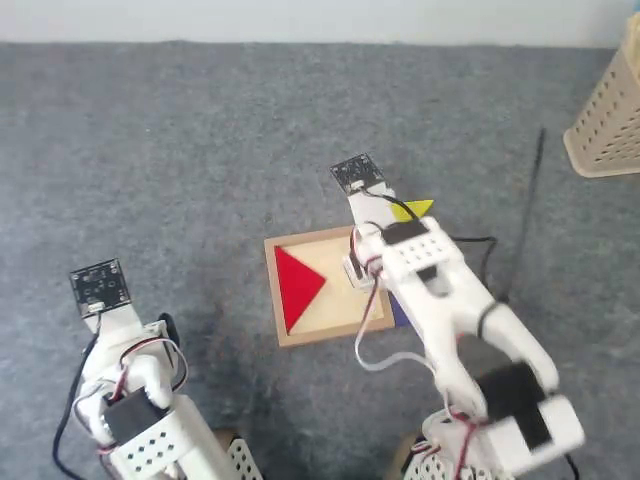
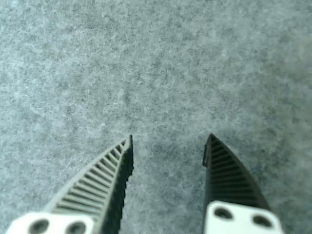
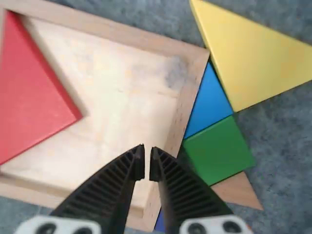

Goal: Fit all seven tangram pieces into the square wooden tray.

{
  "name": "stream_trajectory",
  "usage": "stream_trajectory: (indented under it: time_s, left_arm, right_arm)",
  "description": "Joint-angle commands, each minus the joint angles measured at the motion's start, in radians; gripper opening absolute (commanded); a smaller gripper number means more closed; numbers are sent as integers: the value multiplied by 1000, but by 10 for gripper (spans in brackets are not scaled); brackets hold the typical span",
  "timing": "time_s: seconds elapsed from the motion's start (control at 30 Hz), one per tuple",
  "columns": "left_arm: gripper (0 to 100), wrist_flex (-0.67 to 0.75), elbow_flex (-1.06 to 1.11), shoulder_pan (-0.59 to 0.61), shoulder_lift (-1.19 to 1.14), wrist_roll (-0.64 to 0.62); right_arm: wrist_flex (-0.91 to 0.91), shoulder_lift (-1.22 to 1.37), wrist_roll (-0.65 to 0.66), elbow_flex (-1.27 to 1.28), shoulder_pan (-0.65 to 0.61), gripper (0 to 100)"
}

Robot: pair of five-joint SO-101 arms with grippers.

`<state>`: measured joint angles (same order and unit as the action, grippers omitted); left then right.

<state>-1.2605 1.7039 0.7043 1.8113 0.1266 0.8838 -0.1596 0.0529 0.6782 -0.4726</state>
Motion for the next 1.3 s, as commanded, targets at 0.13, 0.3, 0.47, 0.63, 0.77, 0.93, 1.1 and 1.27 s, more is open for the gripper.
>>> stream_trajectory:
  time_s: [0.13, 0.3, 0.47, 0.63, 0.77, 0.93, 1.1, 1.27]
  left_arm:
    - [225, -3, -19, -3, 11, -9]
    - [225, -3, -19, -3, 11, -9]
    - [225, -3, -19, -3, 11, -9]
    - [225, -3, -19, -3, 11, -9]
    - [225, -3, -19, -3, 11, -9]
    - [225, -3, -19, -3, 11, -9]
    - [225, -3, -19, -3, 11, -9]
    - [225, -3, -19, -3, 11, -9]
  right_arm:
    - [79, -251, 51, -61, 147, 116]
    - [148, -156, 64, -256, 199, 151]
    - [240, 70, 359, -451, 186, 171]
    - [272, 265, 738, -551, 182, 268]
    - [277, 341, 918, -608, 182, 310]
    - [277, 443, 1053, -684, 179, 311]
    - [285, 541, 1246, -704, 183, 310]
    - [274, 582, 1266, -715, 180, 310]
